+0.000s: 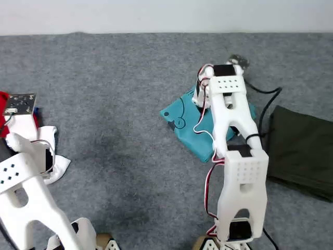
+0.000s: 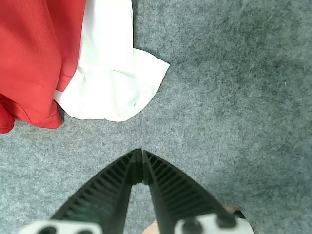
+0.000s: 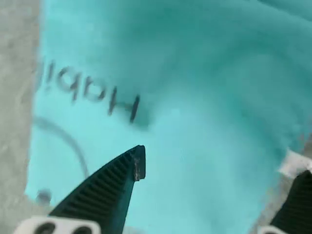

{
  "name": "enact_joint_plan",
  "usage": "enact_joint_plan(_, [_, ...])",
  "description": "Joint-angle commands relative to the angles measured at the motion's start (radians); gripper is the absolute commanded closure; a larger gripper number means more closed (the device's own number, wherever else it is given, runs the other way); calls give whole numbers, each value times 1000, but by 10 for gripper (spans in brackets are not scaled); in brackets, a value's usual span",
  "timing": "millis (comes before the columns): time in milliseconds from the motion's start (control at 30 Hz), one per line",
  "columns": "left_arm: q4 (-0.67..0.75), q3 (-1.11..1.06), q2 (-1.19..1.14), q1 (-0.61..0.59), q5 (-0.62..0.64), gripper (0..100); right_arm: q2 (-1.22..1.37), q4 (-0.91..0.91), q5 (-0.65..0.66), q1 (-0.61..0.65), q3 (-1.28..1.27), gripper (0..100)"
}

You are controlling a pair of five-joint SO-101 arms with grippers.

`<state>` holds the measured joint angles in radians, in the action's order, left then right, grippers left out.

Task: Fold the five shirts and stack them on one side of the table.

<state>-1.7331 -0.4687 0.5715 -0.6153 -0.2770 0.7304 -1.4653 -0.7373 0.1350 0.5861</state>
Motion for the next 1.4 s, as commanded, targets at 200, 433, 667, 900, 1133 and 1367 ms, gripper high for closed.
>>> enact_joint_plan(200, [-11, 2, 29, 2, -9, 995, 130, 90, -35, -24, 55, 643])
enact_joint_plan(433, [-6, 2, 29, 2, -9, 995, 127, 87, 26, -41, 55, 986])
enact_joint_plan(667, [-6, 2, 29, 2, -9, 995, 101, -58, 112, -67, 120, 990])
enact_joint_plan(900, [-6, 2, 29, 2, -9, 995, -33, -317, 408, -79, 272, 990])
enact_joint_plan(1133, [-8, 2, 29, 2, -9, 995, -223, -331, 628, -180, 236, 990])
enact_joint_plan(1367, [-8, 2, 29, 2, -9, 995, -446, -332, 861, -291, 14, 990])
